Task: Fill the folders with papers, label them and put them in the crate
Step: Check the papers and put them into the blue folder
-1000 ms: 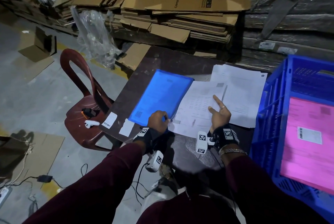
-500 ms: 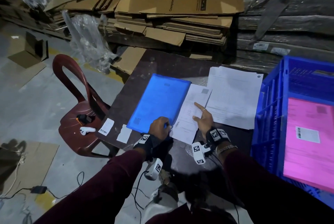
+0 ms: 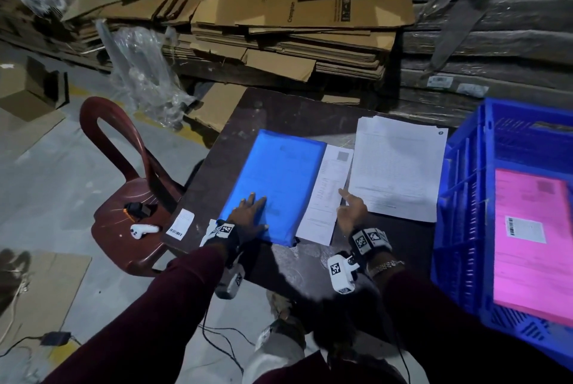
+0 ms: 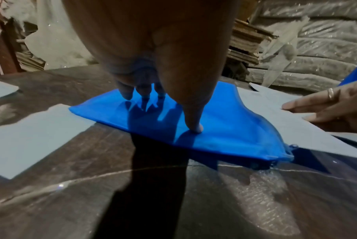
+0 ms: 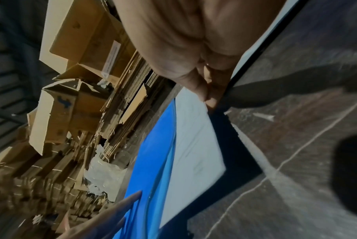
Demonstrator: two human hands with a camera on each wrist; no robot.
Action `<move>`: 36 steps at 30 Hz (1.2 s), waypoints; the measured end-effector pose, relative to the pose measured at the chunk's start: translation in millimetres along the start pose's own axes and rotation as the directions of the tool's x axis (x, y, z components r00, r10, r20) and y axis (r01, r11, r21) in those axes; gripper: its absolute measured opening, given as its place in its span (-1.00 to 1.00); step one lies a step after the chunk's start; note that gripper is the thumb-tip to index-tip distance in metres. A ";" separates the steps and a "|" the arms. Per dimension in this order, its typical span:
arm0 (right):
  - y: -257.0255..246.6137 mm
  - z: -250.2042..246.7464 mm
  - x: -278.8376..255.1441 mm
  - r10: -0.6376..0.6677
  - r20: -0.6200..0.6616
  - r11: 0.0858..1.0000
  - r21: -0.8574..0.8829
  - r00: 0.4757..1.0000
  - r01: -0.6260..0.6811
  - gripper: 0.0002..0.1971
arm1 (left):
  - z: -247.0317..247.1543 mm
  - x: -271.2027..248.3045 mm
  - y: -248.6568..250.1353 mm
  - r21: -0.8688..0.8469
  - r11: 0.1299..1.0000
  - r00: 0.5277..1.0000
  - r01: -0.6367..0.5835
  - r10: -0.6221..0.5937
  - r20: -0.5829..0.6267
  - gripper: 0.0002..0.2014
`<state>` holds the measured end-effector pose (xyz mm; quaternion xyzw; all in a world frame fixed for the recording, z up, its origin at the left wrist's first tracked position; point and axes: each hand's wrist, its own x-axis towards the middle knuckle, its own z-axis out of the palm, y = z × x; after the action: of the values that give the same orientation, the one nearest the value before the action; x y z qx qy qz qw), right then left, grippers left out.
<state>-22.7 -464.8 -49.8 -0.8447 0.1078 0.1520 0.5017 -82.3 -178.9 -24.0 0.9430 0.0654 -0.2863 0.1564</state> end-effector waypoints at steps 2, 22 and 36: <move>-7.7 6.8 1.8 -0.026 0.040 0.998 -0.064 0.999 0.029 -0.46 | 4.5 0.9 -1.1 -0.022 1.000 1.000 -0.002 0.002 -0.007 -0.16; -13.7 57.5 4.3 -0.138 0.405 0.833 -0.445 0.904 0.327 -0.39 | 1.2 8.3 -34.7 -0.198 0.979 0.983 0.050 -0.083 -0.165 0.14; -6.1 63.1 16.5 -0.138 0.414 0.862 -0.396 0.900 0.315 -0.27 | -12.5 10.9 -49.2 -0.068 0.998 0.987 0.002 -0.013 -0.160 0.04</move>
<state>-14.7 -406.8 -79.3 -0.9005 -0.1295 0.2689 0.3162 -77.3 -128.0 -32.9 0.9569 0.0911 -0.2078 0.1813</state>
